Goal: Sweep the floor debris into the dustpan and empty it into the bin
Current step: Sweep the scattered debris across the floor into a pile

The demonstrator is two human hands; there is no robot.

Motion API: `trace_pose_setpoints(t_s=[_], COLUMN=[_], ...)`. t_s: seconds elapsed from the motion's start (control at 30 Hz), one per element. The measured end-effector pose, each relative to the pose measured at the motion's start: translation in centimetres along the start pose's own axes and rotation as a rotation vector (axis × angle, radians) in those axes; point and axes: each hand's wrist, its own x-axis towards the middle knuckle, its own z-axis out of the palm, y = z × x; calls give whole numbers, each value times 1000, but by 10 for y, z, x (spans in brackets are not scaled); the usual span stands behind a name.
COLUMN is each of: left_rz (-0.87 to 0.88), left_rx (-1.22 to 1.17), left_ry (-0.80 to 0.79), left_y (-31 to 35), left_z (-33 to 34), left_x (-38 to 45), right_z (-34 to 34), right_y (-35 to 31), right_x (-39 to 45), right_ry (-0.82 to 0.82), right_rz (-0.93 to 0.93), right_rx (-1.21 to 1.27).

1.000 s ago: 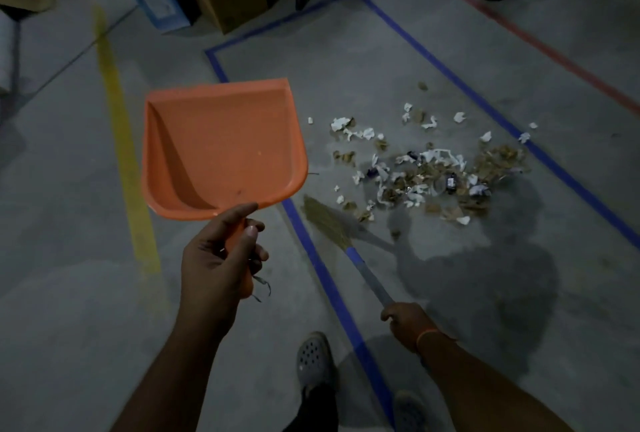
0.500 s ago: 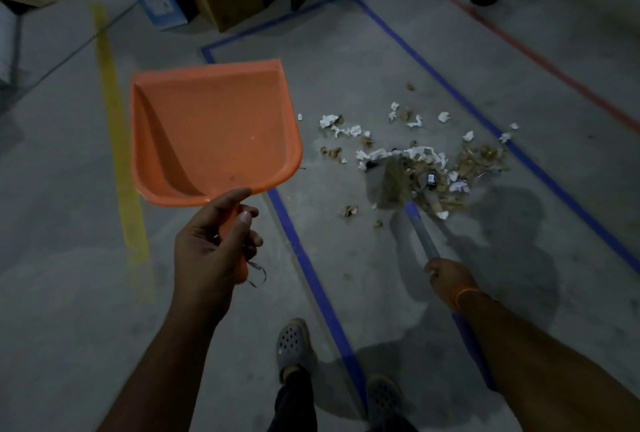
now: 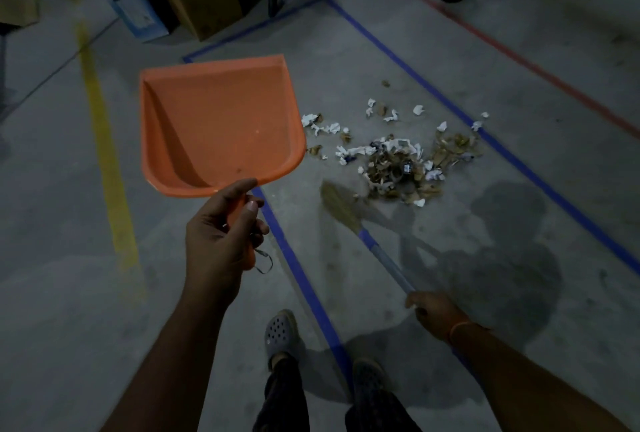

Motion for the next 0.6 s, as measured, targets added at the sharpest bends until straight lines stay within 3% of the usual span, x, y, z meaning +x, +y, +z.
trace_pose_setpoints(t_s=[0.07, 0.23, 0.4, 0.6], left_rz=[-4, 5, 14, 16], left_rx=[3, 13, -11, -26], left_ry=[1, 28, 57, 78], left_y=[1, 6, 9, 12], left_z=[1, -5, -11, -40], left_x=[-3, -7, -3, 16], right_z=[10, 8, -32, -41], right_y=[10, 28, -2, -49], right_x=[1, 1, -14, 1], right_ry=[-5, -2, 8, 51], right_rz=[-61, 97, 236, 162], right_rx=[13, -41, -6, 51])
